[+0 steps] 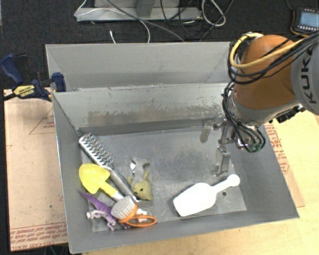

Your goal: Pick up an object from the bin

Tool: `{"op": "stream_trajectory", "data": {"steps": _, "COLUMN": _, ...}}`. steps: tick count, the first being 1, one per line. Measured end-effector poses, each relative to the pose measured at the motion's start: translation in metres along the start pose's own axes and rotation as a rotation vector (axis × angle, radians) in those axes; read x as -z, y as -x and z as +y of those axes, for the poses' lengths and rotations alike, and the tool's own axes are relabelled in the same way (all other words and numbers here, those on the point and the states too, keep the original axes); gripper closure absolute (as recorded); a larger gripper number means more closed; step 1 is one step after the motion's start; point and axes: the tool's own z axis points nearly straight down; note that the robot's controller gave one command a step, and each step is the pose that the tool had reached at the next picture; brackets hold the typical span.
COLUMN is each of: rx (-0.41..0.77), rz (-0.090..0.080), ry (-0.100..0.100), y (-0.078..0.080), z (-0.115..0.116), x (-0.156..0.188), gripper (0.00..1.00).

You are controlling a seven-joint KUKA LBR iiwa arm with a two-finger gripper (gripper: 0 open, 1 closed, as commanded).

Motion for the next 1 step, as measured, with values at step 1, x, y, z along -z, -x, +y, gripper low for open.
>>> {"op": "stream_trajectory", "data": {"steps": 1, "rx": 0.002, "rz": -0.008, "ry": 0.000, "y": 0.0014, "z": 0.0003, "x": 0.0047, "gripper": 0.00}}
